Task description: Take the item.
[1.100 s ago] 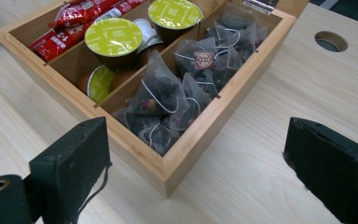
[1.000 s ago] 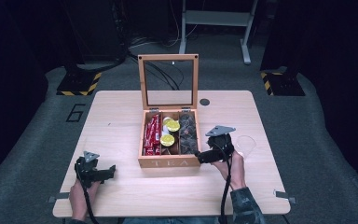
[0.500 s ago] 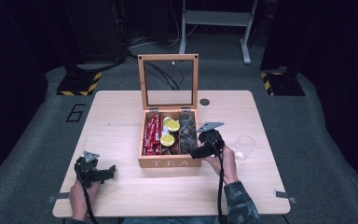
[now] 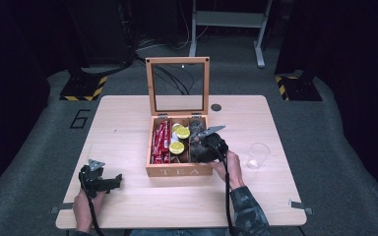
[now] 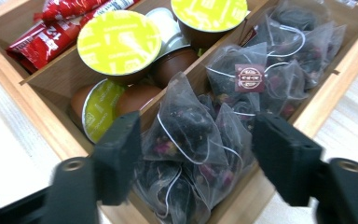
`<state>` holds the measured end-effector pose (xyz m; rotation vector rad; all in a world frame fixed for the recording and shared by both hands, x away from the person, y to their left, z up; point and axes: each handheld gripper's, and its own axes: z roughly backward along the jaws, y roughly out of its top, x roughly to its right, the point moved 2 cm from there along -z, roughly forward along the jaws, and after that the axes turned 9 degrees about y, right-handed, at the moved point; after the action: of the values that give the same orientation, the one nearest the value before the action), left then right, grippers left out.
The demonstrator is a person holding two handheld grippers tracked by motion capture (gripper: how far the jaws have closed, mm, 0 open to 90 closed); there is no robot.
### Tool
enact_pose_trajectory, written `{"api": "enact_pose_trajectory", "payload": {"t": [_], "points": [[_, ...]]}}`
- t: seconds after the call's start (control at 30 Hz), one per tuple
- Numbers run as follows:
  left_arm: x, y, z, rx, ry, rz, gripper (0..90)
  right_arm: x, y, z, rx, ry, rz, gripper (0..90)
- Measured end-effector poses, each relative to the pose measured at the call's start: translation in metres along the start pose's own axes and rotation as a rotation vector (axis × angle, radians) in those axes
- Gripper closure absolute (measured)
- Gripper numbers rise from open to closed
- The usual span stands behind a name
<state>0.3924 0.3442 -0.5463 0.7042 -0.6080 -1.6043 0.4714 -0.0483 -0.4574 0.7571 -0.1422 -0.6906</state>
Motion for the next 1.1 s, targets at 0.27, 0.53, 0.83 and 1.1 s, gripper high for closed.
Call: {"api": "enact_pose_trajectory", "payload": {"t": [0.27, 0.53, 0.83, 1.1], "points": [[0.000, 0.000, 0.000, 0.002, 0.001, 0.000, 0.3, 0.001, 0.001, -0.011, -0.033, 0.010, -0.026, 57.1], [0.000, 0.000, 0.000, 0.003, 0.002, -0.002, 0.4, 0.002, -0.001, -0.015, -0.034, 0.008, -0.054, 74.1], [0.000, 0.000, 0.000, 0.000, -0.002, -0.003, 0.4, 0.002, -0.003, -0.015, -0.030, 0.005, -0.072, 76.0], [0.000, 0.000, 0.000, -0.003, -0.002, -0.004, 0.4, 0.002, -0.006, -0.011, 0.000, 0.017, -0.060, 77.0]]}}
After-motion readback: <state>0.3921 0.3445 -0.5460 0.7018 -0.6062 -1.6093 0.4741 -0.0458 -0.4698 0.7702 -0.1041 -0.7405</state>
